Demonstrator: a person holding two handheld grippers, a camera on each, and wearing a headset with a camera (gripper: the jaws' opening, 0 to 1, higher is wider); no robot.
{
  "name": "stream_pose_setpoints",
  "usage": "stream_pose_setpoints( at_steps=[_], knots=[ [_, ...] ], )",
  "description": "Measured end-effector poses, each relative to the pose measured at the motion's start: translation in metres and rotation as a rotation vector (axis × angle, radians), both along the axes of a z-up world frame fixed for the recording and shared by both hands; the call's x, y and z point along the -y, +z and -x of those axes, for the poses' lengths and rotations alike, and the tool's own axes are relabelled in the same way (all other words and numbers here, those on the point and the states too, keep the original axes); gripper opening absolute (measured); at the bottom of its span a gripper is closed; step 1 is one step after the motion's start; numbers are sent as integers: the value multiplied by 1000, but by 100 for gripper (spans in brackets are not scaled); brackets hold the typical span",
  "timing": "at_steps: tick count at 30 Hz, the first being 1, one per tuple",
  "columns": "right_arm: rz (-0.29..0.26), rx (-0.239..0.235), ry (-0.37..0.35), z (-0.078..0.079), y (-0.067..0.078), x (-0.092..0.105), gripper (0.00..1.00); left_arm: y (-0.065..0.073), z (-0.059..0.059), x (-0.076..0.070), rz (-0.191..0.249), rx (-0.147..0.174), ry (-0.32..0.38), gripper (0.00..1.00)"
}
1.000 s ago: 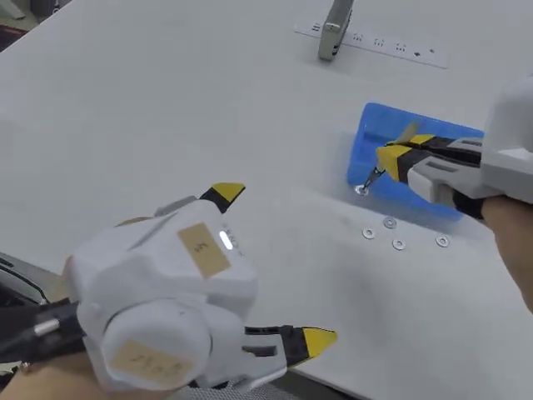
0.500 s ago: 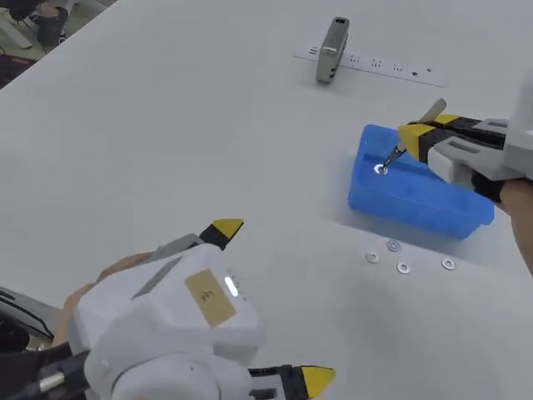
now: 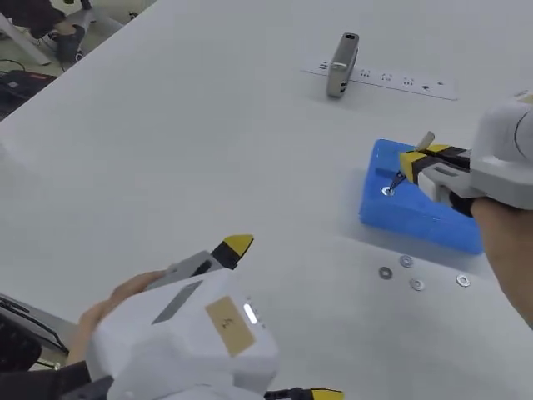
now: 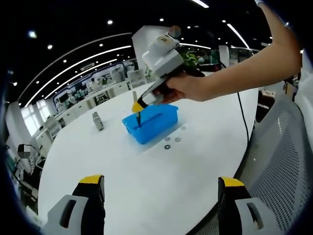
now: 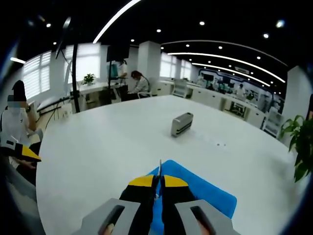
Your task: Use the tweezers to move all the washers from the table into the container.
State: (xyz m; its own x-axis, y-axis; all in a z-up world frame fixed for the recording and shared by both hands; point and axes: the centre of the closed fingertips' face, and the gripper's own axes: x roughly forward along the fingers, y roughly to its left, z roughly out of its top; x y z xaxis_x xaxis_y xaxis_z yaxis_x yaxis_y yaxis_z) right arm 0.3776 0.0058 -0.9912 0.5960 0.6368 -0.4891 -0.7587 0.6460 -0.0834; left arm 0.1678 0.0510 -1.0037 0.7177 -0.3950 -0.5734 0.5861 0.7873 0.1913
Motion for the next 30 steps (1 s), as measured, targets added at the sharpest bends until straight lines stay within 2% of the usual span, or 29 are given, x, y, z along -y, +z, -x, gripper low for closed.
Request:
stream_pose_setpoints(
  at_steps=[1, 4, 6, 10, 17, 20, 23, 26, 28, 30],
  knots=[
    [5, -1, 2, 0, -2, 0, 0, 1, -1, -1, 0, 8, 3, 99],
    [19, -12, 5, 3, -8, -1, 1, 1, 0, 0, 8, 0, 5, 99],
    [26, -18, 8, 5, -11, -1, 1, 3, -1, 0, 2, 13, 2, 99],
    [45, -34, 10, 9, -18, -1, 1, 1, -1, -1, 1, 4, 6, 99],
    [37, -22, 10, 13, -16, -2, 1, 1, -1, -2, -16, 8, 10, 98],
    [35, -19, 8, 13, -16, -2, 1, -1, -1, -4, -14, -1, 19, 98],
    [14, -39, 10, 14, -15, -4, 2, 0, -2, -5, -16, 5, 23, 98],
    [5, -29, 1, 14, -6, -2, 2, 0, -2, -6, -20, 3, 26, 98],
    [-10, -21, -3, 14, 4, 0, 2, 1, -3, -7, -33, 16, 30, 99],
    [-26, -12, -3, 16, 14, 2, 2, 2, -4, -7, -24, 21, 35, 98]
  ],
)
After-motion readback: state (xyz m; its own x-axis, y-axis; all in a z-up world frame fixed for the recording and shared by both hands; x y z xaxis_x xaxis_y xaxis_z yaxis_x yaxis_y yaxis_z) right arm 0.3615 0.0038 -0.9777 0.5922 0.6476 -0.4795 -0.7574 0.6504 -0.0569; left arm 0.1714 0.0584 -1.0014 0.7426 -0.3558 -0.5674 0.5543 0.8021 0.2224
